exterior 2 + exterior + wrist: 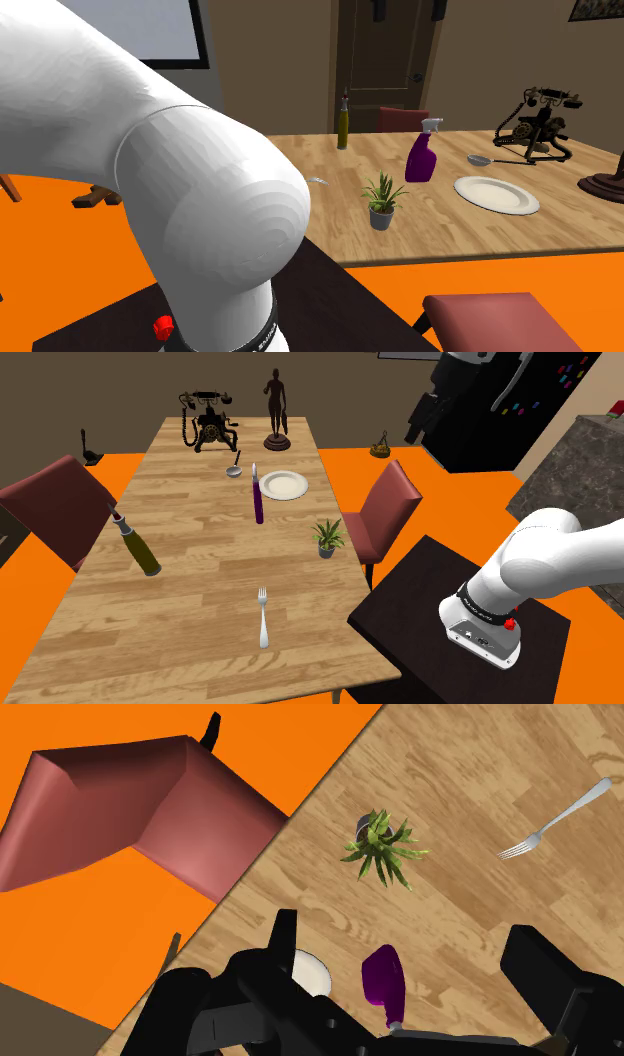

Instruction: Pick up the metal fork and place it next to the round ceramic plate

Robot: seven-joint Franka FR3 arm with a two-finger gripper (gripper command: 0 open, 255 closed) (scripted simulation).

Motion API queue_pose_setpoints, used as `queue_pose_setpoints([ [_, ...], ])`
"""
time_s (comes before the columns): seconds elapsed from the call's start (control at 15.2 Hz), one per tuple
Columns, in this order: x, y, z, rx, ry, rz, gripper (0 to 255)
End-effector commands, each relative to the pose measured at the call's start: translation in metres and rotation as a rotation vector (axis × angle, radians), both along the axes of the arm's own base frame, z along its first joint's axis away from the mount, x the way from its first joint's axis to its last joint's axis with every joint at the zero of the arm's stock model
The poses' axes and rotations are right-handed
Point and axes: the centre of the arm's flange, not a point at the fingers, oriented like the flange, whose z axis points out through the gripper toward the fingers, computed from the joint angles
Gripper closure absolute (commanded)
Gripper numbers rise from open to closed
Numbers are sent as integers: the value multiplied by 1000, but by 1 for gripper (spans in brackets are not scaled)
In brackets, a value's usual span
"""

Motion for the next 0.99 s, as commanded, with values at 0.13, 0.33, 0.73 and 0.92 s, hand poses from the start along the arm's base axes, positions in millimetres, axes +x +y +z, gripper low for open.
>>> queue_pose_setpoints([
  [0.13, 4, 19, -19, 2, 13, -25, 0],
  [0.33, 10, 46, -46, 6, 32, -62, 0],
  [0.73, 25, 101, -102, 13, 71, -137, 0],
  [0.92, 32, 128, -130, 17, 90, -175, 0],
])
